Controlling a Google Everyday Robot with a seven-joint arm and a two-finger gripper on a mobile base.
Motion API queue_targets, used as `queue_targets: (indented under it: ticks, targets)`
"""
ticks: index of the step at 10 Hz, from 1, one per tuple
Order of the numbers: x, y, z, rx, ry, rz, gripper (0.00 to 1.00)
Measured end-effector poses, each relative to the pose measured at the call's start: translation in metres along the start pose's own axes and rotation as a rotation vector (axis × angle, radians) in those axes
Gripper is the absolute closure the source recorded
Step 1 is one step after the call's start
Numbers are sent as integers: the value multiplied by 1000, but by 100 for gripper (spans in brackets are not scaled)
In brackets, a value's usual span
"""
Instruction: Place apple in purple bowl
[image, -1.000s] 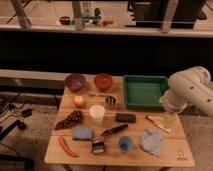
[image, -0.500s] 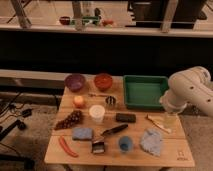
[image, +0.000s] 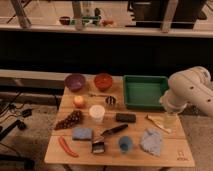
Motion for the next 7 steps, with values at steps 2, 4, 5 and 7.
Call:
queue_targets:
  ticks: [2,4,5,7]
  targets:
    - [0,0,0,0,0,0,20]
    - [0,0,0,0,0,0,20]
    - [0,0,0,0,0,3,20]
    - [-2,-1,-2,3,0,15,20]
